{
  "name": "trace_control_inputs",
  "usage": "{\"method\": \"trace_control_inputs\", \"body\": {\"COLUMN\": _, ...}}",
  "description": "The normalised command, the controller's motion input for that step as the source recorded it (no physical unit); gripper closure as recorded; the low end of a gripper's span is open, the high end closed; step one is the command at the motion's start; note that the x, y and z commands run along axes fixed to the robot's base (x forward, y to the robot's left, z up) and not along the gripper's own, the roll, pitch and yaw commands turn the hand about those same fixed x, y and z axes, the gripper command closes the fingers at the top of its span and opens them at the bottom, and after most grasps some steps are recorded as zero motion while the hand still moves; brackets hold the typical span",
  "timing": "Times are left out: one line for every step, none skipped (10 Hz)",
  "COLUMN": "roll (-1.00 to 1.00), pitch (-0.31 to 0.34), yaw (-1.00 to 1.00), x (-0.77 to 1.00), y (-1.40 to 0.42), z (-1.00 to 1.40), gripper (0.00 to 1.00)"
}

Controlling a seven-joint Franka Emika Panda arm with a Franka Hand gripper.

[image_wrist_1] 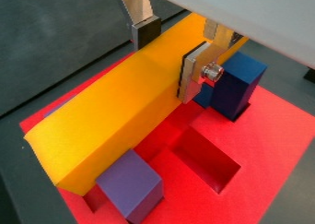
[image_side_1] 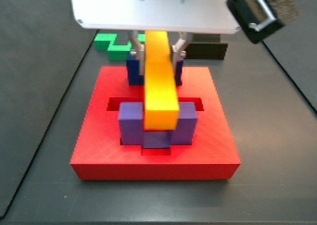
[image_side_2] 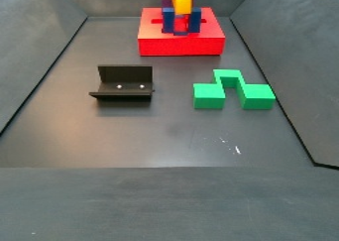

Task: Pick up the yellow object. Move up. Move to above the board. Insert the yellow object.
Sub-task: Insert the yellow object.

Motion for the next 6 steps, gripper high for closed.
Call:
{"method": "trace_control_inputs", "body": {"roll": 0.0, "pitch": 0.0, "yaw": 0.0, "x": 0.21, "y": -0.07, "z": -0.07, "gripper": 1.0}}
{"method": "trace_control_inputs", "body": {"roll": 0.0, "pitch": 0.0, "yaw": 0.0, "x": 0.15, "y": -0.04, "z": -0.06, "gripper": 1.0}}
{"method": "trace_control_inputs", "body": {"roll": 0.0, "pitch": 0.0, "yaw": 0.0, "x": 0.05, "y": 0.0, "z": -0.06, "gripper": 1.0}}
{"method": "trace_control_inputs", "body": {"roll": -0.05, "pitch": -0.011, "yaw": 0.0, "x": 0.0, "y": 0.0, "z": -0.01, "gripper": 1.0}}
{"method": "trace_control_inputs", "body": {"roll": -0.07, "pitch": -0.03, "yaw": 0.0, "x": 0.0, "y": 0.0, "z": -0.07, "gripper": 1.0}}
{"method": "trace_control_inputs", "body": {"roll": -0.05, "pitch": -0.044, "yaw": 0.0, "x": 0.0, "y": 0.0, "z": -0.2, "gripper": 1.0}}
